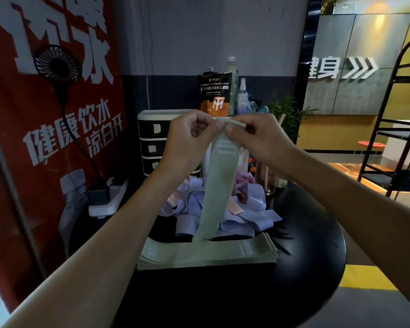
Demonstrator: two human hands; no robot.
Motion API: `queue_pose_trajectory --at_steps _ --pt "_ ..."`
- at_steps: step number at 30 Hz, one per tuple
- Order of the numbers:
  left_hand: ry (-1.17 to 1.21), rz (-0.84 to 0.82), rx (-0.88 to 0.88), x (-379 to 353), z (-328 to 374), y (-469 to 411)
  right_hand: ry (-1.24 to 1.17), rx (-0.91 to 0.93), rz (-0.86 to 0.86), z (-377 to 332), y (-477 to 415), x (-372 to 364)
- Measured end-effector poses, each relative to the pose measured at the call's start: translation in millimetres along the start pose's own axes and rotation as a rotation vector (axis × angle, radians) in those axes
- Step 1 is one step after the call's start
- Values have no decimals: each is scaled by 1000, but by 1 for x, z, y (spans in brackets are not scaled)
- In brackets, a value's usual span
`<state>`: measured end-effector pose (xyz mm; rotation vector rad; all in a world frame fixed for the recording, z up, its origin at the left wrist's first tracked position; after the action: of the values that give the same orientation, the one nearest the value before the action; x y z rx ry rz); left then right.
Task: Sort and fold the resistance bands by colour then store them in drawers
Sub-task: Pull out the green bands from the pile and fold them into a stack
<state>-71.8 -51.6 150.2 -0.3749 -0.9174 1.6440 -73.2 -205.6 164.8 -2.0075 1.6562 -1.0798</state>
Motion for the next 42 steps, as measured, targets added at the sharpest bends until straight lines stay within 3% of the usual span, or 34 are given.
queue_pose_trajectory --at_steps 7,22,29,39,42 --pt "149 -279 201 -16 -31 28 -43 -23 162 2 -2 6" --pt "-56 -446 265 -1 -74 58 -181 -196 394 65 32 42" --pt "-245 -656 256 16 -96 68 -178 -279 407 104 82 35" --pt "-369 -741 349 56 -121 85 -243 -386 372 144 143 28" --pt "-356 -738 385 66 -124 89 -151 -373 337 153 154 23"
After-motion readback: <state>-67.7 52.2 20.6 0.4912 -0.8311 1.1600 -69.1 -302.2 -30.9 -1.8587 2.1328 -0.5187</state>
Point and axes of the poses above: each hand's wrist, its own y-axis away from the middle knuckle, its own x-axis out of the back of the hand, z = x × y, the point moved 4 cm from there along -y, towards the middle knuckle, and after that the axes turned 9 degrees about -y, right-handed, at the moved point
